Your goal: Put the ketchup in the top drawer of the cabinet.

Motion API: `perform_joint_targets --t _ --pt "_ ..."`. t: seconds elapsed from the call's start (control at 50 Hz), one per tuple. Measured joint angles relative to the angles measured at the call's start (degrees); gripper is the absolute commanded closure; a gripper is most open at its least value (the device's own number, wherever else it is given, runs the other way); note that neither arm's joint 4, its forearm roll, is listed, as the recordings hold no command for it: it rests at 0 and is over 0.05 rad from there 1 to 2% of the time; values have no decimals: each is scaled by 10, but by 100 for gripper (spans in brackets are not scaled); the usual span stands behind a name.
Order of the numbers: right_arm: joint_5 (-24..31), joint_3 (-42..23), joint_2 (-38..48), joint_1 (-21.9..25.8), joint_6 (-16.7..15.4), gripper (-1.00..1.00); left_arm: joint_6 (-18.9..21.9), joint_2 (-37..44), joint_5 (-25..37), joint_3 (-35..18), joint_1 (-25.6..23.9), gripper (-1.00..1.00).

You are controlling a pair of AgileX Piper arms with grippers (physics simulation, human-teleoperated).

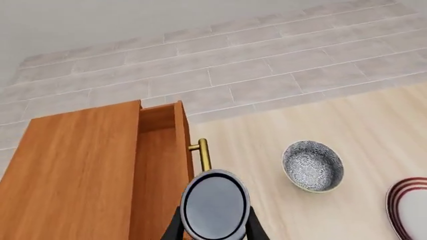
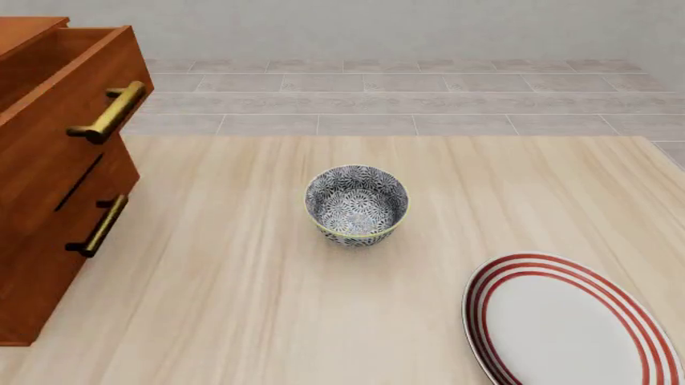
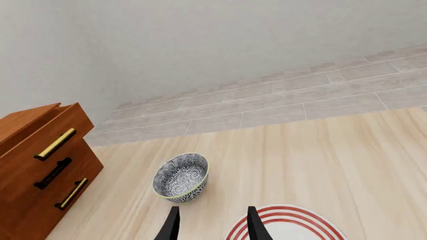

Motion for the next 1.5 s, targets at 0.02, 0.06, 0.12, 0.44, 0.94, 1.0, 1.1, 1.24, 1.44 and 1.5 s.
perform_joint_targets --t 0.02,0.06,0.12,0.44,0.94,1.0,1.1,1.24,1.44,1.5 --pt "0 0 0 0 0 -100 2 0 0 0 4 100" --pt "0 0 0 0 0 -100 5 1 0 1 12 100" --pt "0 0 0 0 0 -100 9 2 0 1 22 100" --pt "0 0 0 0 0 -100 26 1 5 5 66 100" --pt "0 0 0 0 0 -100 29 20 -16 35 130 100" --pt "0 0 0 0 0 -100 28 23 -23 44 136 100" --pt "0 0 0 0 0 -100 26 28 -36 60 143 100" --pt "0 0 0 0 0 -100 23 34 -53 81 149 100" --pt "0 0 0 0 0 -100 24 42 -73 99 156 100" --pt "0 0 0 0 0 -100 24 45 -80 105 159 100"
